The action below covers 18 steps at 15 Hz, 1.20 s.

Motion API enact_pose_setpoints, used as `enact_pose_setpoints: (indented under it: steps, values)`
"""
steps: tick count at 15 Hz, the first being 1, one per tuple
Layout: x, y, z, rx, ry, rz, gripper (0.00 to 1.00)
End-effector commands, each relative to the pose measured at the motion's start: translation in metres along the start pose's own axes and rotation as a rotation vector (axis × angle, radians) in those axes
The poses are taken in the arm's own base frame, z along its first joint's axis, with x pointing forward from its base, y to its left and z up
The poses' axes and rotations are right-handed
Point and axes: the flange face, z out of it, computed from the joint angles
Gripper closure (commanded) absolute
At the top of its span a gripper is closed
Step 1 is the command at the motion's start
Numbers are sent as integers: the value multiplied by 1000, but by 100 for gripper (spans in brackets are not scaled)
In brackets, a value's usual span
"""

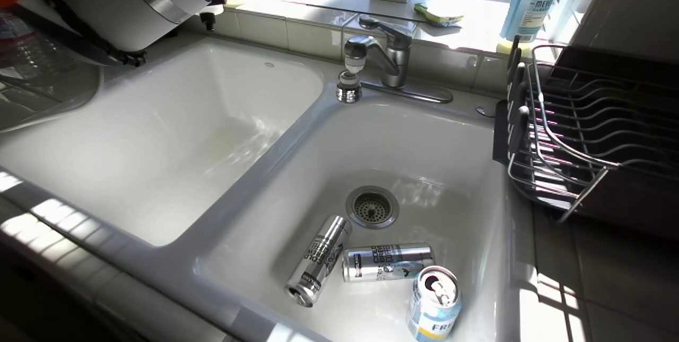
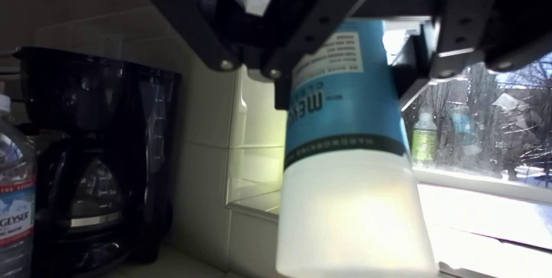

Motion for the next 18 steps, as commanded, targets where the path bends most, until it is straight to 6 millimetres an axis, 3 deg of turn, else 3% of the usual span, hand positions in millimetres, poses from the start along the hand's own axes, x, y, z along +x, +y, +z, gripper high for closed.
enact_pose_setpoints:
  steps: [1,7,18]
  values:
    - [0,1,-18,48,72,5,68]
    - [0,5,-31,72,155,2,68]
    - [-1,4,-32,73,163,-27,68]
